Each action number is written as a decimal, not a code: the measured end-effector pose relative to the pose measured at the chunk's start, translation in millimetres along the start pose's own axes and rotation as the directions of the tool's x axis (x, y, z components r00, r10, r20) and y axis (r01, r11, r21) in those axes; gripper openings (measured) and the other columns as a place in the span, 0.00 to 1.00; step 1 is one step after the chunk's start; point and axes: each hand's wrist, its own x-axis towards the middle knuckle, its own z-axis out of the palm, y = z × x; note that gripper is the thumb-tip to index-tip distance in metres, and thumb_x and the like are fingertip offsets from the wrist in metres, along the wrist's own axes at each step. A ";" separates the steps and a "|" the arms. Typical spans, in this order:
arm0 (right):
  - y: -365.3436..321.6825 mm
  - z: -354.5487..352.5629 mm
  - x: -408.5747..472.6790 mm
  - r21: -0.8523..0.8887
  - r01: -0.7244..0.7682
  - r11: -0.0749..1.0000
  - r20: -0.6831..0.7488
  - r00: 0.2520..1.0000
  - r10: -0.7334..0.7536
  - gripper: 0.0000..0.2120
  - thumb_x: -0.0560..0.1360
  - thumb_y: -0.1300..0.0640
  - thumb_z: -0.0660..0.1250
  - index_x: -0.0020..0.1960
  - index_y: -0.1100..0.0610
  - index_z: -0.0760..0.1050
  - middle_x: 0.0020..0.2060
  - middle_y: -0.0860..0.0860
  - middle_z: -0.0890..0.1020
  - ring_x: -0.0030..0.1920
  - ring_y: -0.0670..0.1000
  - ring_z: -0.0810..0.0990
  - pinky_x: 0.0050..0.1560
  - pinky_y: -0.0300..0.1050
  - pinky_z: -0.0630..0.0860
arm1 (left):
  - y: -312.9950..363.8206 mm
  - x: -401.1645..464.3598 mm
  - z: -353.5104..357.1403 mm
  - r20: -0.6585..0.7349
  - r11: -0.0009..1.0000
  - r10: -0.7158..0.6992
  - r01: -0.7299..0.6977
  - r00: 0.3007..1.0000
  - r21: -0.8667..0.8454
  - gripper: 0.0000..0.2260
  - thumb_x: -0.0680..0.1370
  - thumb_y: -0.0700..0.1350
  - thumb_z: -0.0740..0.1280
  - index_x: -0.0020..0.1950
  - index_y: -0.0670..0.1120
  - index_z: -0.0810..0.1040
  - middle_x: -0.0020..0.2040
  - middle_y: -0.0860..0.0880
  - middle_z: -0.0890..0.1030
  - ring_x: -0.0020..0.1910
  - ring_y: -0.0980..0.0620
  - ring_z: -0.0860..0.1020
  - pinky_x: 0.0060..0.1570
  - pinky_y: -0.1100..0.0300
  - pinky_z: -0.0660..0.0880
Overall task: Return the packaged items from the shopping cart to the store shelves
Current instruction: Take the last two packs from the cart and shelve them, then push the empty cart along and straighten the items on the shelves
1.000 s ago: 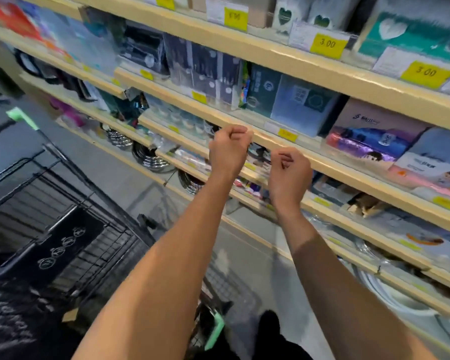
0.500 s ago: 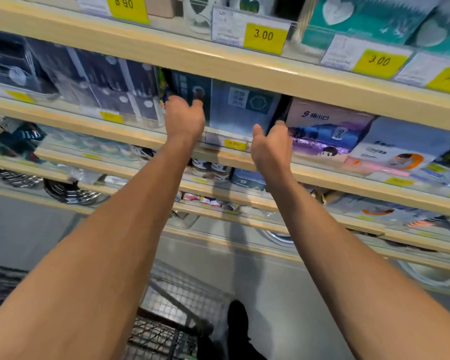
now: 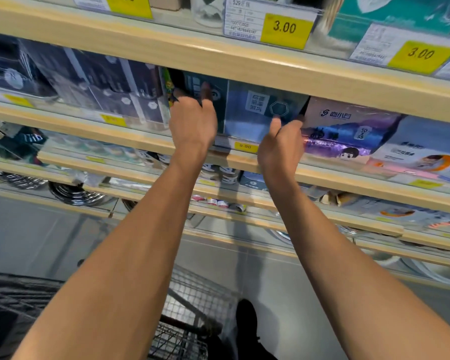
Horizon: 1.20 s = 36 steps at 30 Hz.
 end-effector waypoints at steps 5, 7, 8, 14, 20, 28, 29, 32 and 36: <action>11.0 -10.0 -6.2 -0.119 0.069 0.991 -0.151 0.985 -0.087 0.15 0.85 0.53 0.52 0.55 0.62 0.72 0.43 0.56 0.76 0.42 0.55 0.66 0.38 0.43 0.51 | -4.4 -22.9 -3.3 -0.074 0.994 0.086 -0.081 0.994 0.072 0.26 0.83 0.62 0.55 0.65 0.40 0.69 0.56 0.41 0.80 0.54 0.42 0.79 0.51 0.52 0.73; 14.9 -16.6 -3.5 -0.176 0.085 0.981 -0.189 0.975 -0.119 0.14 0.85 0.52 0.55 0.49 0.59 0.74 0.38 0.55 0.77 0.39 0.56 0.68 0.37 0.42 0.52 | -8.0 -28.0 -6.0 -0.115 0.990 0.113 -0.103 0.987 0.092 0.27 0.82 0.62 0.56 0.68 0.40 0.67 0.58 0.42 0.81 0.57 0.42 0.80 0.55 0.51 0.75; 17.0 -19.1 -3.4 -0.172 0.099 0.980 -0.209 0.969 -0.134 0.13 0.84 0.51 0.57 0.47 0.57 0.74 0.36 0.54 0.77 0.38 0.56 0.70 0.37 0.41 0.54 | -9.9 -29.7 -6.7 -0.133 0.990 0.125 -0.115 0.983 0.082 0.28 0.82 0.62 0.56 0.70 0.40 0.67 0.59 0.42 0.81 0.59 0.43 0.79 0.58 0.50 0.76; 31.9 -28.9 -28.4 0.052 0.213 0.976 -0.364 0.914 -0.180 0.04 0.77 0.56 0.69 0.48 0.57 0.78 0.35 0.42 0.78 0.36 0.44 0.77 0.41 0.34 0.72 | -20.5 -65.4 -16.4 -0.185 0.978 0.166 -0.186 0.968 -0.092 0.18 0.83 0.55 0.61 0.67 0.45 0.73 0.60 0.49 0.80 0.59 0.53 0.78 0.59 0.57 0.75; 43.8 7.7 -98.2 0.067 0.340 0.938 -0.024 0.940 -0.339 0.05 0.77 0.57 0.68 0.43 0.52 0.76 0.34 0.44 0.79 0.36 0.50 0.79 0.37 0.41 0.71 | -88.2 -119.5 -39.0 -0.258 0.967 0.068 -0.127 0.964 -0.219 0.09 0.82 0.48 0.63 0.55 0.45 0.80 0.49 0.52 0.82 0.48 0.56 0.80 0.49 0.59 0.78; 92.7 70.6 -263.7 -0.042 0.609 0.792 0.844 0.446 -0.298 0.08 0.79 0.53 0.67 0.46 0.55 0.82 0.41 0.52 0.86 0.43 0.55 0.83 0.40 0.44 0.74 | -251.3 -259.6 -136.8 -0.449 0.883 -0.464 0.436 0.763 -0.172 0.03 0.79 0.44 0.67 0.49 0.46 0.80 0.41 0.52 0.81 0.43 0.51 0.80 0.42 0.63 0.71; 105.3 73.9 -278.6 -0.062 0.658 0.751 0.902 0.358 -0.240 0.09 0.79 0.53 0.66 0.47 0.56 0.83 0.43 0.54 0.86 0.46 0.57 0.84 0.42 0.46 0.76 | -272.7 -283.2 -149.7 -0.486 0.842 -0.523 0.514 0.700 -0.165 0.03 0.78 0.43 0.68 0.50 0.46 0.80 0.44 0.50 0.82 0.46 0.48 0.81 0.46 0.58 0.74; 142.2 76.5 -314.3 -0.094 0.771 0.630 0.981 0.181 -0.075 0.14 0.80 0.51 0.64 0.51 0.60 0.82 0.47 0.60 0.85 0.52 0.62 0.83 0.48 0.49 0.78 | -315.0 -358.0 -185.1 -0.606 0.677 -0.632 0.725 0.483 -0.128 0.10 0.77 0.43 0.70 0.58 0.47 0.78 0.57 0.45 0.79 0.58 0.44 0.77 0.57 0.51 0.75; 178.4 64.9 -344.4 -0.108 0.859 0.500 0.994 0.092 0.056 0.14 0.80 0.49 0.65 0.48 0.61 0.78 0.44 0.57 0.84 0.48 0.60 0.83 0.47 0.48 0.78 | -337.0 -457.1 -208.9 -0.724 0.408 -0.675 0.890 0.143 -0.204 0.22 0.76 0.40 0.70 0.69 0.44 0.71 0.70 0.41 0.69 0.67 0.38 0.70 0.64 0.44 0.70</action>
